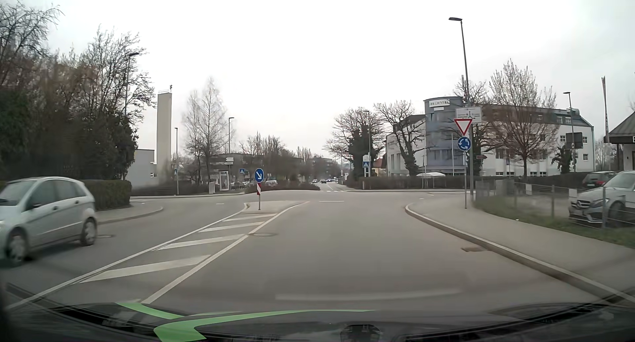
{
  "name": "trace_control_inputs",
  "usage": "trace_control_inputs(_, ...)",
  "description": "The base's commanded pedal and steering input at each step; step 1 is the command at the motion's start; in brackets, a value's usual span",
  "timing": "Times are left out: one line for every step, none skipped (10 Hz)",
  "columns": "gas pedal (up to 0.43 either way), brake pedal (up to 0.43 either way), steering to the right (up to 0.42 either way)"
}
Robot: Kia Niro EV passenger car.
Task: Follow the waypoints while adhering to traffic rules and regulations
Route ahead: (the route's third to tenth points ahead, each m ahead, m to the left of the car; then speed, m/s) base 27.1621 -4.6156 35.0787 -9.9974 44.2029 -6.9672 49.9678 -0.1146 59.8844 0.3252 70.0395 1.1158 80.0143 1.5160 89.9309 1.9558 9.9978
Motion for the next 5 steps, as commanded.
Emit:
trace_control_inputs(0.0,0.195,0.005)
trace_control_inputs(0.0,0.195,0.008)
trace_control_inputs(0.0,0.195,0.01)
trace_control_inputs(0.0,0.195,0.013)
trace_control_inputs(0.0,0.195,0.016)
